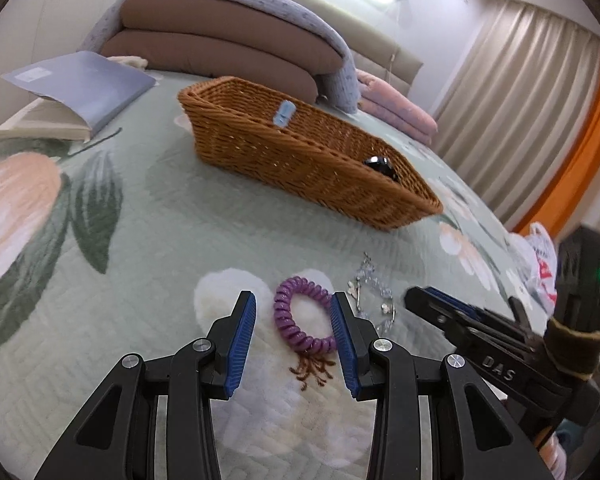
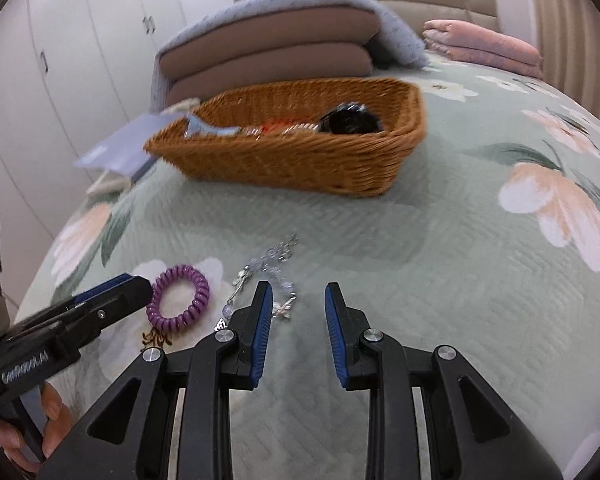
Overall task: Organize jewelry
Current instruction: 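Move both open tools back over the silver bead chain and purple hair tie, then grasp the silver bead chain with the right tool while the left tool grasps the purple spiral hair tie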
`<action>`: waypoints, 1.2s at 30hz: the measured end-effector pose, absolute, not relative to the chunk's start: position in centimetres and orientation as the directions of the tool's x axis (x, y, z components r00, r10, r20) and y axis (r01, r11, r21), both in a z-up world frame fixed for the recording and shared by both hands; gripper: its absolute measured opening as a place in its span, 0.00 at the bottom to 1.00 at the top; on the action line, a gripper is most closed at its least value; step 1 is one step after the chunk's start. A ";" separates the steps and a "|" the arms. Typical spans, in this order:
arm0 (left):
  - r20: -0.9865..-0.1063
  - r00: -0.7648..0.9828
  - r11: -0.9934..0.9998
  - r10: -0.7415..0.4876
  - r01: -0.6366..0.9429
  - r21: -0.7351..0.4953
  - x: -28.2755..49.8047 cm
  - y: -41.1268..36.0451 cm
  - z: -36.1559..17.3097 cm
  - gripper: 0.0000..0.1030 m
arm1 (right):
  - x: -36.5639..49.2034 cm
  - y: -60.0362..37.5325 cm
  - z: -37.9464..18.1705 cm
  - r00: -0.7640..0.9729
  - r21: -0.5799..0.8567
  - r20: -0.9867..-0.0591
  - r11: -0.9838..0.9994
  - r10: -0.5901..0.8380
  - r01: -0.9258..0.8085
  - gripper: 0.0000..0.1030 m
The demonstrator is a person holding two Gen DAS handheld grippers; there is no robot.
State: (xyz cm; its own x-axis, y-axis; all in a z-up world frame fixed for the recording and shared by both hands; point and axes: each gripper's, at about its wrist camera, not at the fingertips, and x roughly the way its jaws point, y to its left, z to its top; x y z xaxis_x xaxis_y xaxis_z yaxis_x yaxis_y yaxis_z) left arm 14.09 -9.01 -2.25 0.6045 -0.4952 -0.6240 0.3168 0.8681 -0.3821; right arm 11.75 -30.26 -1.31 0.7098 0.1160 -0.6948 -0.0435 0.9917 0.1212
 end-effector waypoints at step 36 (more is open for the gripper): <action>-0.688 0.602 0.904 -0.406 0.375 -0.206 13.8 -11.8 -2.8 0.10 | 13.5 -29.5 -2.2 0.672 0.097 -0.729 0.991 0.133 -0.092 0.10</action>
